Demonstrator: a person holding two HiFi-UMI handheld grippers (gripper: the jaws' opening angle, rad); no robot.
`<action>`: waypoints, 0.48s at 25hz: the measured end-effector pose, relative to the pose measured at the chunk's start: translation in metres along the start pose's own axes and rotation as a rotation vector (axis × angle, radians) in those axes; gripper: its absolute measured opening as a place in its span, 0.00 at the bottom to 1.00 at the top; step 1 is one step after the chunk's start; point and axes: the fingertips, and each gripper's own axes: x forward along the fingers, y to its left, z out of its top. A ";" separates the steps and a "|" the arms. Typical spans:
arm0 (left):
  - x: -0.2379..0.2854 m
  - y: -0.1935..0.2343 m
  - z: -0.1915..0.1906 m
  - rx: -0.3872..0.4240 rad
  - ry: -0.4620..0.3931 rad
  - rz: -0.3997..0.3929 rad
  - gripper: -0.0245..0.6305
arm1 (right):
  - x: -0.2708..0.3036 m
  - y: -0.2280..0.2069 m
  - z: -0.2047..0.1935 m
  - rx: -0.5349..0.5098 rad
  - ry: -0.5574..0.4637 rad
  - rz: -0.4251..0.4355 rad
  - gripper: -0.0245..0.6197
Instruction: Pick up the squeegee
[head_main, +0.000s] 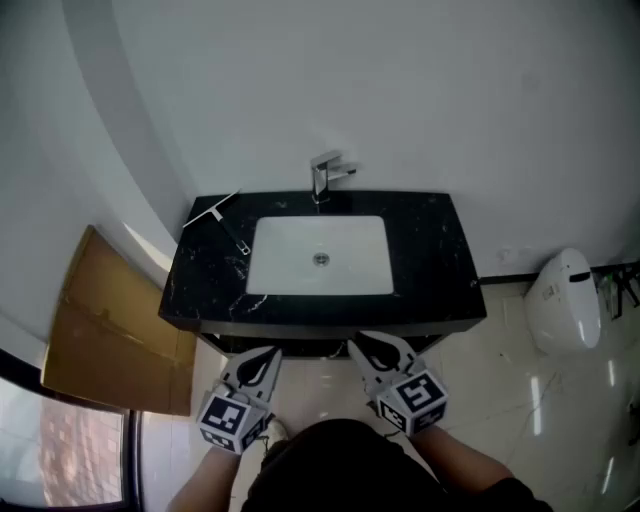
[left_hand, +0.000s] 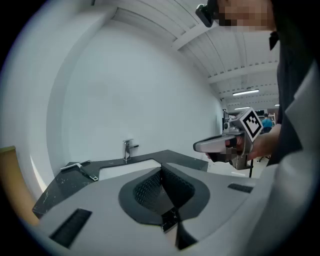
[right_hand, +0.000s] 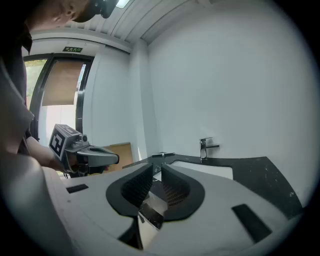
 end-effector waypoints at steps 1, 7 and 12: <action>0.001 0.000 0.001 0.002 -0.004 0.009 0.03 | 0.002 -0.002 0.000 -0.001 0.003 0.009 0.13; 0.002 0.011 0.006 -0.015 -0.013 0.072 0.03 | 0.034 -0.005 0.004 -0.013 0.037 0.065 0.26; -0.005 0.053 0.001 -0.045 -0.017 0.126 0.03 | 0.100 -0.001 0.013 -0.044 0.075 0.107 0.30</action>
